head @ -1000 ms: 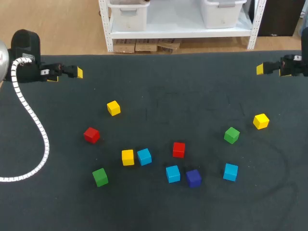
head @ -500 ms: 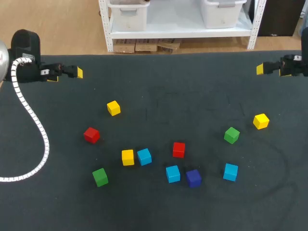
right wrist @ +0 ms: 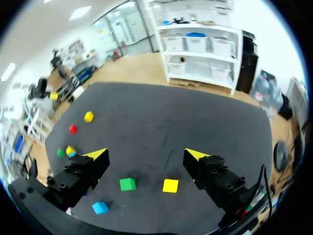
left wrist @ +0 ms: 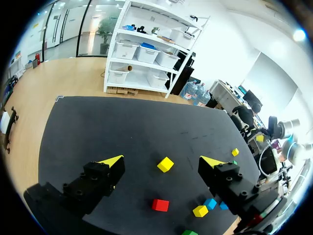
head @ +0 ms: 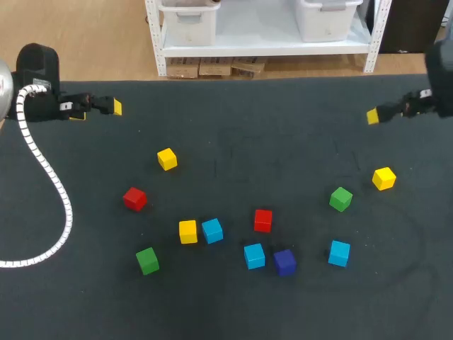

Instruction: Place the blue cubes, place green cubes on the blue cubes, place the yellow cubes on the green cubes, then place the red cubes on the yellow cubes, and place purple cube on the red cubes.

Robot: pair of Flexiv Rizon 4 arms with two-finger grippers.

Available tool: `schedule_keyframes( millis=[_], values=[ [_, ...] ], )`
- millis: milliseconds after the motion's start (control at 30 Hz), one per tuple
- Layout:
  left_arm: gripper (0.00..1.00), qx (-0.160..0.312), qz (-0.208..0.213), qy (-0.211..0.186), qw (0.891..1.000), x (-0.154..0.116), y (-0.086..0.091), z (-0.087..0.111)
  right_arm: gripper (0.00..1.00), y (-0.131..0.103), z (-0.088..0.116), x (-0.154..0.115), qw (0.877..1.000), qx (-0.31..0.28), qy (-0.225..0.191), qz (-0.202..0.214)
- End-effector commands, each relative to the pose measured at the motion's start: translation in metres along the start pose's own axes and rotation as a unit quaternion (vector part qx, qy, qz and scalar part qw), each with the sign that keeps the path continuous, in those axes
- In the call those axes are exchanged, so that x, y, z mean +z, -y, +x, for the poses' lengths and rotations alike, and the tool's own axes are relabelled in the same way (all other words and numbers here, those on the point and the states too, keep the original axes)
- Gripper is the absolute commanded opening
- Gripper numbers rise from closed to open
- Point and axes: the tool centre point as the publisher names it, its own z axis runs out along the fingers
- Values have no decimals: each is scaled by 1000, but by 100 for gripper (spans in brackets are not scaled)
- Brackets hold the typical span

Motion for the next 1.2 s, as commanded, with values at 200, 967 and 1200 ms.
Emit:
schedule_keyframes(
  millis=[200, 967, 1200],
  values=[
    [100, 1, 5, 3, 1000, 0, -2, 1, 100, -63, 49, -1, 976, -176, -118, -52],
    [100, 1, 5, 3, 1000, 0, -2, 1, 100, -119, 164, 28, 819, -437, -354, -114],
    [100, 1, 5, 3, 1000, 0, -2, 1, 100, -125, 176, 39, 807, -389, -406, -180]
  ],
)
